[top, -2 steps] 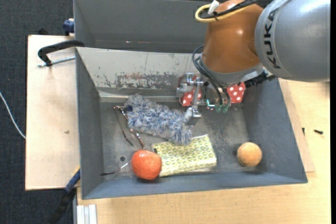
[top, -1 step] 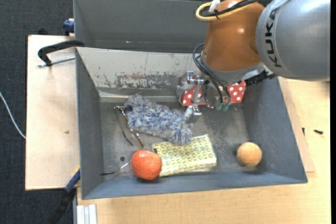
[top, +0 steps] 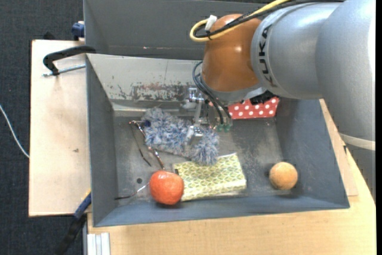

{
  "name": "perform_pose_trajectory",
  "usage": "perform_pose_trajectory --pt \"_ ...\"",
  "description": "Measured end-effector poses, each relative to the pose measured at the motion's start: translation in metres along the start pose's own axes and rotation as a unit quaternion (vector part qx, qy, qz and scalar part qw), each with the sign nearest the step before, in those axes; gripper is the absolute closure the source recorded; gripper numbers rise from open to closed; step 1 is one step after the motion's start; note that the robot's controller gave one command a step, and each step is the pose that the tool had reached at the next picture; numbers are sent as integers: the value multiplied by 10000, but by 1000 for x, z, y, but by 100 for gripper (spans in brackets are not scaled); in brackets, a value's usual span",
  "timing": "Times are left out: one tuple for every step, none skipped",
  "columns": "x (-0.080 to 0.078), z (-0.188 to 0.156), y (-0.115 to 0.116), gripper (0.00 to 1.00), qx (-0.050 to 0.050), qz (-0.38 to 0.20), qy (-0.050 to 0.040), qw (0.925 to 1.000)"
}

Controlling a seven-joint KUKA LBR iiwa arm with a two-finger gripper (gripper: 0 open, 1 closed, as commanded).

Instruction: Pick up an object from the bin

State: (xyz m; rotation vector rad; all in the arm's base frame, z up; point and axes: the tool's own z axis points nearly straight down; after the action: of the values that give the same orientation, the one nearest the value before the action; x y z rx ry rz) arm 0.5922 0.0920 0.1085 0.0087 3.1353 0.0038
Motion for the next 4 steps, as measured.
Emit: perform_pose_trajectory --pt "1 1 10 0 3 90 23 10000" --pt "-4 -15 8 0 -3 153 -7 9999" --pt "-7 36 4 0 -7 335 24 9994" --pt "-7 32 12 100 -1 820 -20 9966"
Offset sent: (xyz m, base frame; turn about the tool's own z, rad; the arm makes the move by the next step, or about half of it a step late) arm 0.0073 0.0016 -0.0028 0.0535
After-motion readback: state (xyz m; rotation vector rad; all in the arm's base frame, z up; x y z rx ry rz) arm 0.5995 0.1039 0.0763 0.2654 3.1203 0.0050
